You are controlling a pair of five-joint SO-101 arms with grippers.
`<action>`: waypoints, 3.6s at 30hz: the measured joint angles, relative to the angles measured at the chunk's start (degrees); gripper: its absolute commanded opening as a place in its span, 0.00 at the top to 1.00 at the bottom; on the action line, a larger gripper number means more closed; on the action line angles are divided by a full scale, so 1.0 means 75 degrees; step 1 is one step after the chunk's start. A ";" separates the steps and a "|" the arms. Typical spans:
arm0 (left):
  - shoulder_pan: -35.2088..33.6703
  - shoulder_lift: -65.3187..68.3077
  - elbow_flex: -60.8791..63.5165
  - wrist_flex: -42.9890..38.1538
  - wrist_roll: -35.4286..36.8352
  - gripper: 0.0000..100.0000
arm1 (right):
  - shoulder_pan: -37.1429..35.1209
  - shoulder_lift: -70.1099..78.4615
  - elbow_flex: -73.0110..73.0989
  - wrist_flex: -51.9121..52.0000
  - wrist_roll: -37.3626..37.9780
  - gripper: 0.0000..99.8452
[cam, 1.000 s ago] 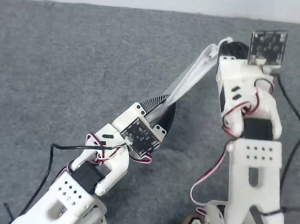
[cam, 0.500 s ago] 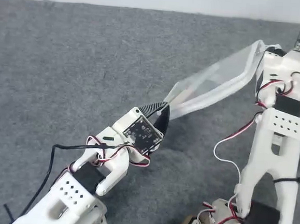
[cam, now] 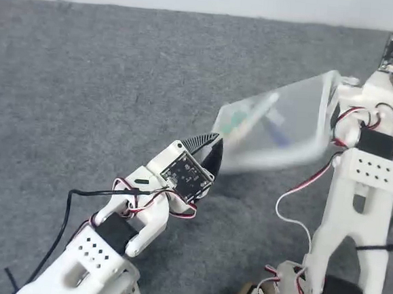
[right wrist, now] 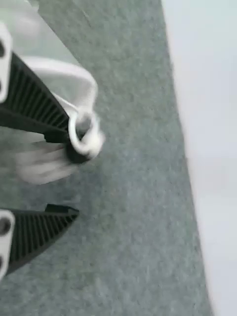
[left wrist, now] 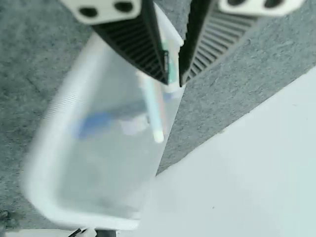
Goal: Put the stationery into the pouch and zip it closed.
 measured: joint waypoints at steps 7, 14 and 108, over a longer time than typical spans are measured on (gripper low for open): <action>-0.0082 0.0000 0.0000 0.0000 0.0000 0.93 | -0.0129 -0.0633 0.0000 0.1067 0.0000 0.80; -0.0492 0.0000 0.0000 0.0000 0.0000 0.93 | -0.0176 -0.0668 0.0000 0.1981 0.0000 0.80; -0.2321 -0.4665 0.2579 0.4712 0.1629 0.99 | -0.0715 -1.0913 0.9858 0.3106 0.0527 0.99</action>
